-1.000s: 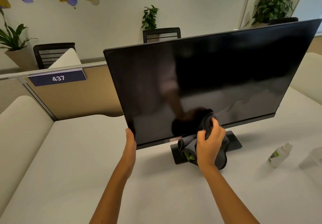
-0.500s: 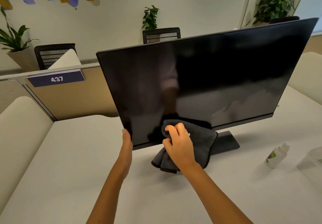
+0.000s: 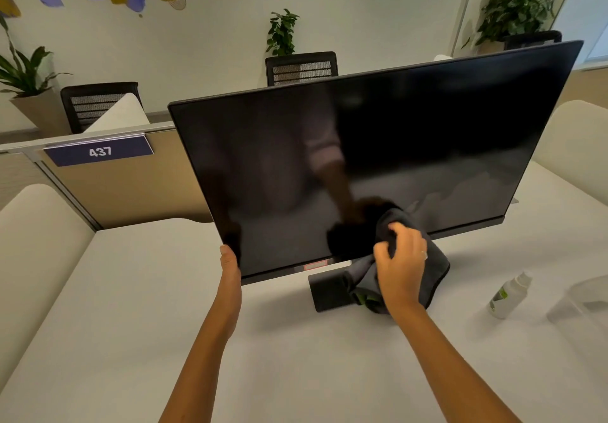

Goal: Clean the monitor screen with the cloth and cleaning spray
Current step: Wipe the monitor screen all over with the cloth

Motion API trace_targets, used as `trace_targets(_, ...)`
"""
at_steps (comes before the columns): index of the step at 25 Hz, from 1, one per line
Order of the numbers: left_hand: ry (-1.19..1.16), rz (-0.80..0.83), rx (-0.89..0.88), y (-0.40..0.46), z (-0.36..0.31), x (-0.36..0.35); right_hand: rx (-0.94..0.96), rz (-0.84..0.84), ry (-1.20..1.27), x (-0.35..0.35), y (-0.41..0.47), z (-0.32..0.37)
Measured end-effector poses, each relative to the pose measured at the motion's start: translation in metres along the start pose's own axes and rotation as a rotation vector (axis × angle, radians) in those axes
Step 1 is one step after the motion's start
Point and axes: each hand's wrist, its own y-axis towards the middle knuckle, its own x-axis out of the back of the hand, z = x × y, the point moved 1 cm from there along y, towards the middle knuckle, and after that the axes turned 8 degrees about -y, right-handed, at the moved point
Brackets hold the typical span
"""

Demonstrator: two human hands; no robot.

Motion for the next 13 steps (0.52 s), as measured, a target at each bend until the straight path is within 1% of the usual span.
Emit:
trace_targets(2, -0.003, -0.013, 0.015, -0.001, -0.001, -0.001, -0.052, -0.106, 0.044, 0.008, 0.022, 0.002)
trace_targets(5, -0.007, -0.038, 0.023, -0.003, -0.001, -0.002, -0.013, -0.204, 0.086, 0.013, 0.048, 0.027)
trace_targets(8, -0.018, -0.040, 0.023, -0.007, -0.002, -0.003, 0.123, -0.282, 0.116, 0.015, 0.064, 0.074)
trace_targets(10, -0.025, -0.033, 0.011, -0.009, -0.002, -0.004, 0.225, -0.302, 0.113, 0.014, 0.072, 0.109)
trace_targets(13, -0.033, -0.006, -0.031, -0.011, -0.004, -0.003, 0.405, -0.225, 0.118, 0.009, 0.065, 0.158)
